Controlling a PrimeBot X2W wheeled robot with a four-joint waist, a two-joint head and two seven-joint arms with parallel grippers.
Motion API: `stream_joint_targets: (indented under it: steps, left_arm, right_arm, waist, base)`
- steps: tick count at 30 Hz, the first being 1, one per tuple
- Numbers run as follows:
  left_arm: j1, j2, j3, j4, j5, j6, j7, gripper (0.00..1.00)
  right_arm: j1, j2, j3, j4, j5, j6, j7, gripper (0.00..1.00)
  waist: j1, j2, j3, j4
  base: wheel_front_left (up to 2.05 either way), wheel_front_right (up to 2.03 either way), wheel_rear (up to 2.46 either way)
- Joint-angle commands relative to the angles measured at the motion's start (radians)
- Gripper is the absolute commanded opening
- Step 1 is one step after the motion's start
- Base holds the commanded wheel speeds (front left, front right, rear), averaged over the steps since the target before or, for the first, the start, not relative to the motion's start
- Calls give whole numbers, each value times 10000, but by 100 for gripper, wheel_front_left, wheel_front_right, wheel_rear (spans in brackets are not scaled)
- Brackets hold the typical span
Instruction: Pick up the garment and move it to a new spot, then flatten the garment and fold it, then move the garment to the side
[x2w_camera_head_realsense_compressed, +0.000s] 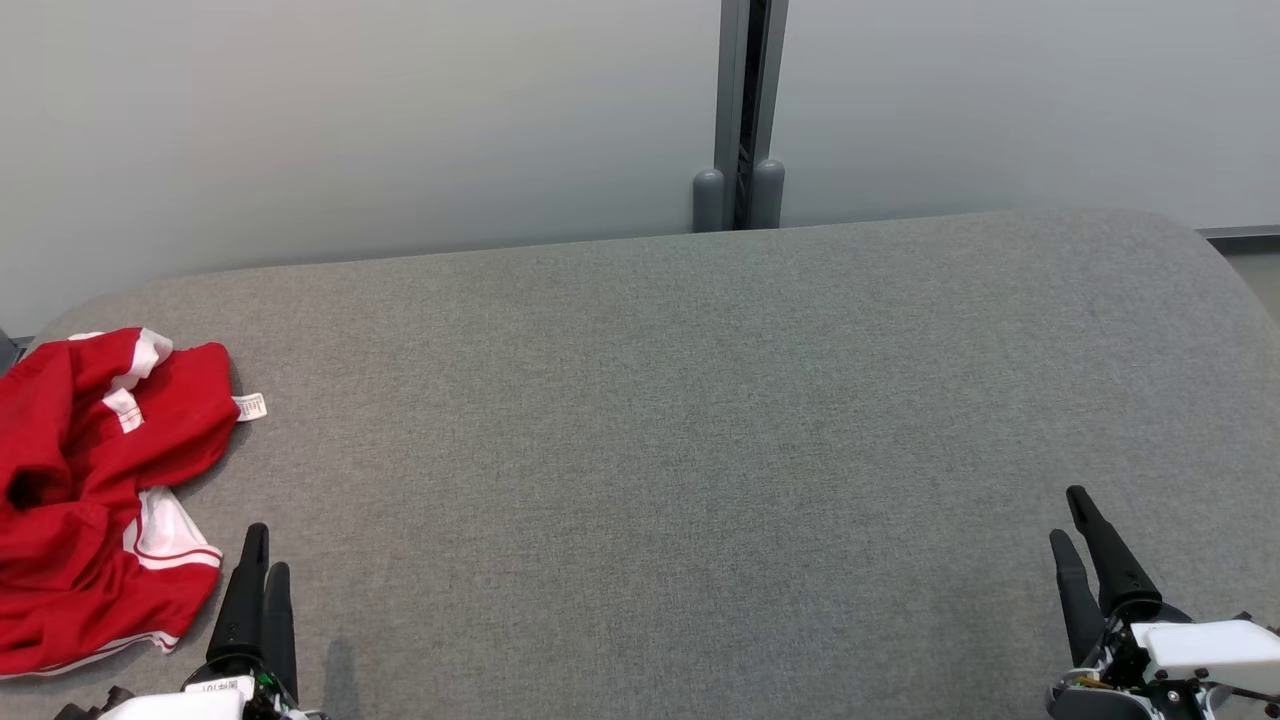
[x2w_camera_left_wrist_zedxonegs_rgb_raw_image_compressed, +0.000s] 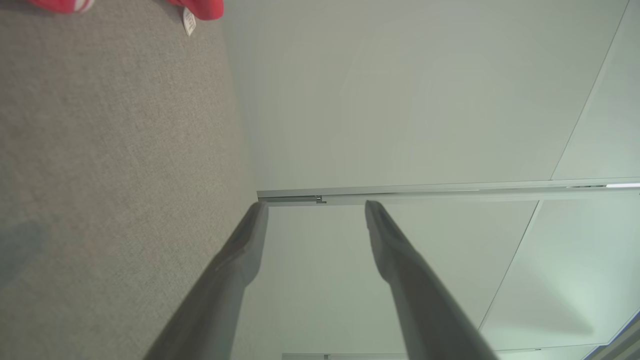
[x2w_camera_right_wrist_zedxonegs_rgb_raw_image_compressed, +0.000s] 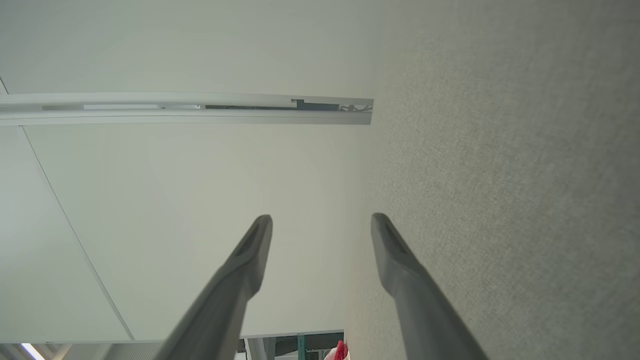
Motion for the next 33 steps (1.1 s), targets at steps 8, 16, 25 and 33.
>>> stream_joint_targets:
  steps: [8,16,25,33]
  left_arm:
    - [-325,129,0,-24,280,-2,-394,100]
    - [-483,145,167,-25,1064,-4,-710,100]
    - [-569,161,289,-921,2774,556,-1061,100]
    - [-531,173,-73,-1697,4222,1118,-1325,100]
  right_arm:
    - [-269,-95,-8,-251,-1002,3,-515,100]
    - [-392,-114,48,-704,-2530,3,-900,100]
    - [-601,-133,248,-1382,-5351,3,-1335,100]
    - [-774,-215,596,-2289,-8388,4,-1651,100]
  waist:
    - [0,-1,-33,-7]
    - [0,-1,-52,-10]
    - [0,-1,-40,0]
    - [0,-1,13,6]
  base:
    - [0,0,0]
    - [0,0,0]
    - [0,0,0]
    - [0,0,0]
